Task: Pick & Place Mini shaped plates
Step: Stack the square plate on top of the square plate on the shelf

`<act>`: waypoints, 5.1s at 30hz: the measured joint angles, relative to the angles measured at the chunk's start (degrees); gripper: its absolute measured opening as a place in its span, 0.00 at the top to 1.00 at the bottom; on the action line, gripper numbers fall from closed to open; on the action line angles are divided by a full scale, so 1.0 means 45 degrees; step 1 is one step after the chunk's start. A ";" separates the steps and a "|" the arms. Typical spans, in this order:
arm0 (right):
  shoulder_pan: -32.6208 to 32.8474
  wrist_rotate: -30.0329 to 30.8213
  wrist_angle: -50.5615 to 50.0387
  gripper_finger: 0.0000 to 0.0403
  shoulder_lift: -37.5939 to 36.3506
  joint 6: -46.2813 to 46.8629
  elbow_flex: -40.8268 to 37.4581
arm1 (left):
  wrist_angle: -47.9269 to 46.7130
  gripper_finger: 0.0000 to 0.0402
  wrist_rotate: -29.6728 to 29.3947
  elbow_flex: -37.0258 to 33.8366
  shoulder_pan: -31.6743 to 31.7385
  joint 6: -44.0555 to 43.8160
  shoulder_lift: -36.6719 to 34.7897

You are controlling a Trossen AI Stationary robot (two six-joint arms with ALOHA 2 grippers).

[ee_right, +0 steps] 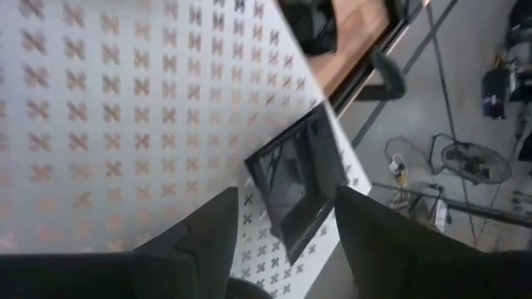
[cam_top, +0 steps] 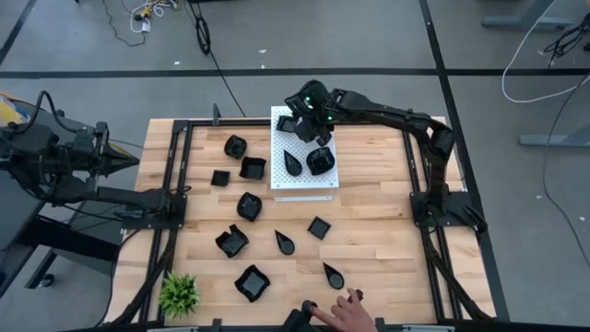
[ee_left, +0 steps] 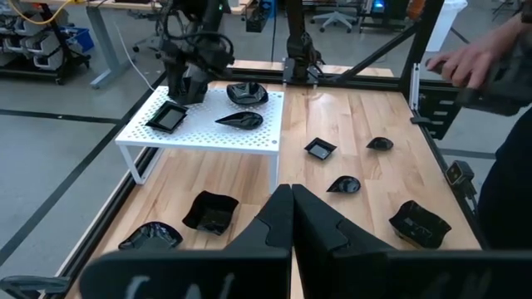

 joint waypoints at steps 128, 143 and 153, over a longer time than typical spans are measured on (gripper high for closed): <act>0.0146 0.1894 0.0904 0.99 0.0594 -0.1744 -0.0165 | 0.0001 0.99 -0.0004 -0.0003 0.0000 0.0000 0.0000; 0.0146 0.1508 0.1069 1.00 0.0249 -0.1747 -0.0165 | -0.0001 0.99 0.0001 -0.0003 0.0000 0.0000 0.0004; -0.0002 0.1080 0.1210 1.00 0.0249 -0.2286 -0.0165 | -0.0001 0.99 -0.0004 0.0001 0.0000 0.0000 0.0003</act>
